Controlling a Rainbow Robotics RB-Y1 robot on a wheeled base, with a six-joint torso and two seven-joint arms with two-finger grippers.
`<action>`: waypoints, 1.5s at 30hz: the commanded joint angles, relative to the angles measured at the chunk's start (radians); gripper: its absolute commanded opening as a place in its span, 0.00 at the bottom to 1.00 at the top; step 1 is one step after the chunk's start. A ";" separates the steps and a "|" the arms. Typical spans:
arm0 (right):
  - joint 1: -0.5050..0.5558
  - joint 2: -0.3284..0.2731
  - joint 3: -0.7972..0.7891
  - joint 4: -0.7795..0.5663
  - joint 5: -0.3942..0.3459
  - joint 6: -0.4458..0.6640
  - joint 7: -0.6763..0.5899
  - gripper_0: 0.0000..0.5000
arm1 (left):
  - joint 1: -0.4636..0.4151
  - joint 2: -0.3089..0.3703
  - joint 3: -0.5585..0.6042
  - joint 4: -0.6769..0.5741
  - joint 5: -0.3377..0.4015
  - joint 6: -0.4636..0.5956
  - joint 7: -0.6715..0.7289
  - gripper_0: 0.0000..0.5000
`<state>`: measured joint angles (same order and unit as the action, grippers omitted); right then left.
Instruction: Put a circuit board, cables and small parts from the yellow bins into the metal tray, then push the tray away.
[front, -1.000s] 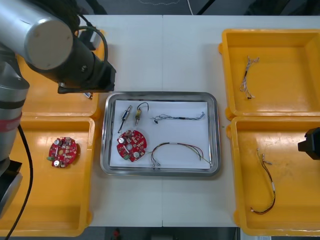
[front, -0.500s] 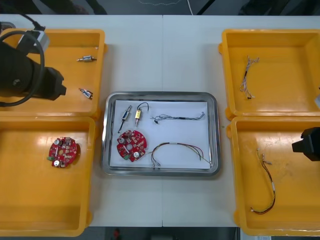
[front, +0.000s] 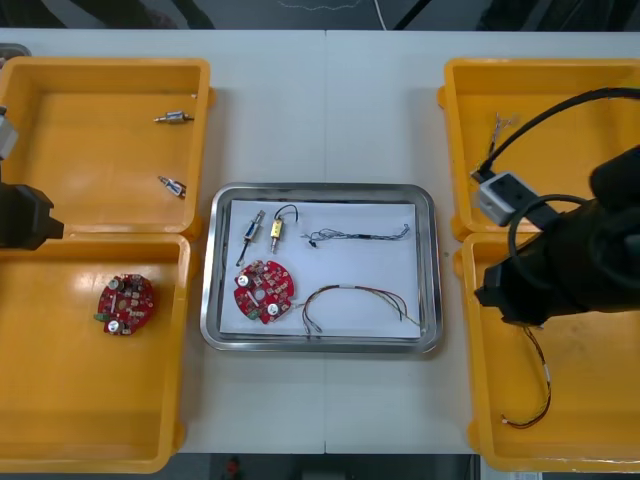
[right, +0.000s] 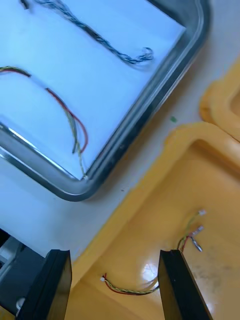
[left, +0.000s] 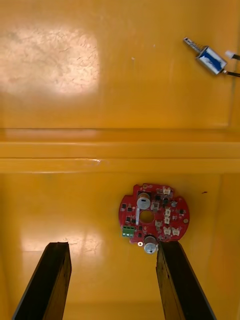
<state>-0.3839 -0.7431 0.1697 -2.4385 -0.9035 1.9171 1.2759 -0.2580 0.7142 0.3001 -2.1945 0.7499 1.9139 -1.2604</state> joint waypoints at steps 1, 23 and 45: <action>-0.130 0.010 0.177 -0.004 0.051 0.003 0.020 1.00 | 0.046 0.039 0.053 -0.034 0.009 0.006 -0.007 1.00; -0.377 0.277 0.718 0.306 0.276 -0.190 0.465 1.00 | 0.138 0.053 0.074 -0.057 0.048 0.006 -0.004 1.00; -0.406 0.320 0.944 0.418 0.416 -0.293 0.465 1.00 | 0.138 0.114 0.120 -0.067 0.175 0.006 0.000 1.00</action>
<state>-0.7590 -0.4581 1.1015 -2.0292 -0.4977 1.6429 1.7560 -0.1373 0.7779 0.3914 -2.2274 0.9132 1.9140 -1.2604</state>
